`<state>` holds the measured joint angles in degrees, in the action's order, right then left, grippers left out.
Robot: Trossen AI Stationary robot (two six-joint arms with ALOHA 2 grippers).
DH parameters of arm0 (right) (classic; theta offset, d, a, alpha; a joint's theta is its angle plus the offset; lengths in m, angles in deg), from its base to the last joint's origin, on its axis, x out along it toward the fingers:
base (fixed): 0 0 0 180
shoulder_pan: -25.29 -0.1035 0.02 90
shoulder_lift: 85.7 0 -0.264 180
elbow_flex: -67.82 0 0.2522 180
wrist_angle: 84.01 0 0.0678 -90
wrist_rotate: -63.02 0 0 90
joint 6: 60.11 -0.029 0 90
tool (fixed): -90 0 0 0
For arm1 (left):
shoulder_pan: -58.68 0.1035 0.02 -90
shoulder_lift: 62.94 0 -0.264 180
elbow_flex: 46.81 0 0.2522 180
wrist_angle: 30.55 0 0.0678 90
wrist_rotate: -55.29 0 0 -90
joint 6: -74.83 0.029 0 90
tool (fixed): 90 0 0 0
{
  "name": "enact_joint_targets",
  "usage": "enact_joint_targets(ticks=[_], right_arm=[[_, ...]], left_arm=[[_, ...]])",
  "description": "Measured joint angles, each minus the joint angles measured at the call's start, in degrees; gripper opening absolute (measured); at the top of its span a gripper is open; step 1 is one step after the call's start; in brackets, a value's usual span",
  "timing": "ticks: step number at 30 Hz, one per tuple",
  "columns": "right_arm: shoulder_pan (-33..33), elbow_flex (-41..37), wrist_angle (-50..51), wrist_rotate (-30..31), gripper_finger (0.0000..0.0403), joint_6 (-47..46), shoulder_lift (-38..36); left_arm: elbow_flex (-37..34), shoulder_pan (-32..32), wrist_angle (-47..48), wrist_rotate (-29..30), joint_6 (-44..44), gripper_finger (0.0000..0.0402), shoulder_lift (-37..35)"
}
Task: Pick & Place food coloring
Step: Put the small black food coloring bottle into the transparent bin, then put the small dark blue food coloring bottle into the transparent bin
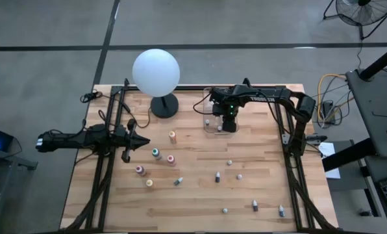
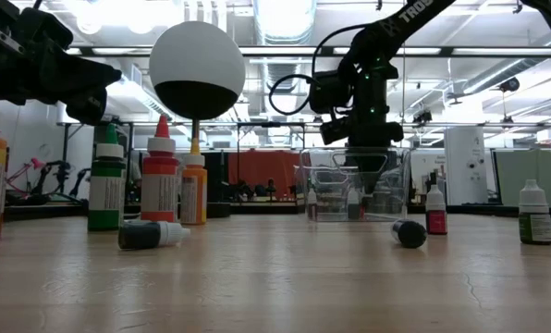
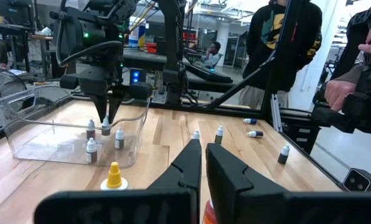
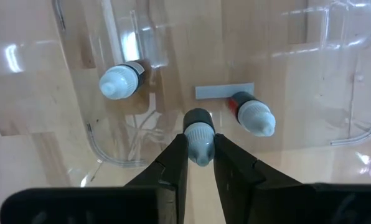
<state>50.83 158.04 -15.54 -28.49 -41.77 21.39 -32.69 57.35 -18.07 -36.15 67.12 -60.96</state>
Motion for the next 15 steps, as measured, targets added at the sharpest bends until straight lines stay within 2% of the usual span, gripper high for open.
enact_joint_targets(ticks=[9,15], right_arm=[[-0.02,0.00,-0.28,-0.01,0.0098,0.04,0.00],[0.02,0.00,-0.49,-0.01,0.0105,0.07,0.00]], left_arm=[[-0.02,-0.01,0.00,0.00,-0.01,0.0000,-0.02],[-0.02,0.00,0.00,0.00,-0.02,0.0000,-0.01]])
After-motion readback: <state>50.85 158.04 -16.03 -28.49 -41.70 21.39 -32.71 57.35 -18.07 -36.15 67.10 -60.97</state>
